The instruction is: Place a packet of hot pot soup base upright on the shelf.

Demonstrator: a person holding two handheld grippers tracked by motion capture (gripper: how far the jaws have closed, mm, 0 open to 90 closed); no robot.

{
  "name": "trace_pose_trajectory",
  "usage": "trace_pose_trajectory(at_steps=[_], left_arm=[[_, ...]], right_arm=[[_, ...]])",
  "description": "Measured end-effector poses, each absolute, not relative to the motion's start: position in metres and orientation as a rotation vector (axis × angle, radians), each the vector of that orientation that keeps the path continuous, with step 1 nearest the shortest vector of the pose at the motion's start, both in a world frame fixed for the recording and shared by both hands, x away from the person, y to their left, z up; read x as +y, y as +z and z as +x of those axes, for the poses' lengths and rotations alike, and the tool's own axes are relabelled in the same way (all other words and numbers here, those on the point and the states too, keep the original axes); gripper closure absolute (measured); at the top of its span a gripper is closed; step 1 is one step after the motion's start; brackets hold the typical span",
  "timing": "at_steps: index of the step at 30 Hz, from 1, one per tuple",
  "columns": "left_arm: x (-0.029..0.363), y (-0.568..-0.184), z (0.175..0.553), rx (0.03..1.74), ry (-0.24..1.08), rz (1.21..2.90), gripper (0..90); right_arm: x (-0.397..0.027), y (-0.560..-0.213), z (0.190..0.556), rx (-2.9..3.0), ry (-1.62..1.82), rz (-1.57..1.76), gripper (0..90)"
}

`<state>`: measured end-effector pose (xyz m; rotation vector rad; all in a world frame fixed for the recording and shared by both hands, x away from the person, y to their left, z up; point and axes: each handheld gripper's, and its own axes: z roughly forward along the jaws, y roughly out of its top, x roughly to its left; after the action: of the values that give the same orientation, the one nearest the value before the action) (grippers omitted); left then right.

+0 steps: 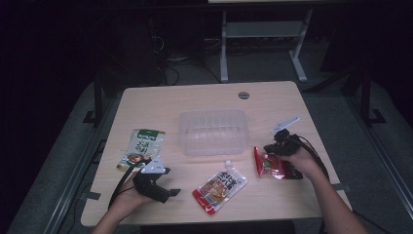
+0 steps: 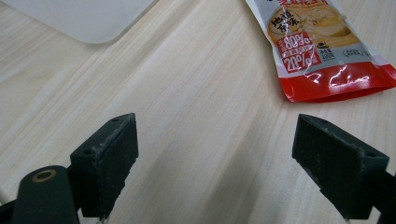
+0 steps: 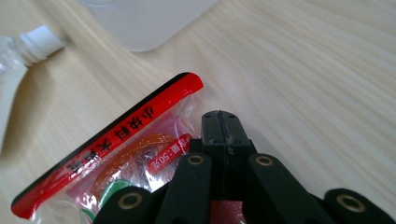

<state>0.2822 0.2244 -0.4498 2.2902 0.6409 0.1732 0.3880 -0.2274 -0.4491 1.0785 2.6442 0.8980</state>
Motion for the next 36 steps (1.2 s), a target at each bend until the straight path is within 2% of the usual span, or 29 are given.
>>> trace_pose_trajectory(at_steps=[10,15,23,36], left_arm=[[0.224,-0.448,0.281,0.631,0.175,2.294,13.9],[0.223,-0.449,0.281,0.635,0.166,2.290,13.9],[0.212,-0.444,0.280,0.582,0.158,2.266,13.9],[0.189,-0.439,0.285,0.476,0.115,2.272,13.9]], right_arm=[[-0.213,-0.442,0.358,2.690,0.911,0.986,89.6],[-0.239,-0.429,0.343,2.590,0.934,1.037,89.6],[-0.272,-0.436,0.327,2.549,0.886,1.173,89.6],[-0.257,-0.451,0.318,2.619,0.932,1.125,89.6]])
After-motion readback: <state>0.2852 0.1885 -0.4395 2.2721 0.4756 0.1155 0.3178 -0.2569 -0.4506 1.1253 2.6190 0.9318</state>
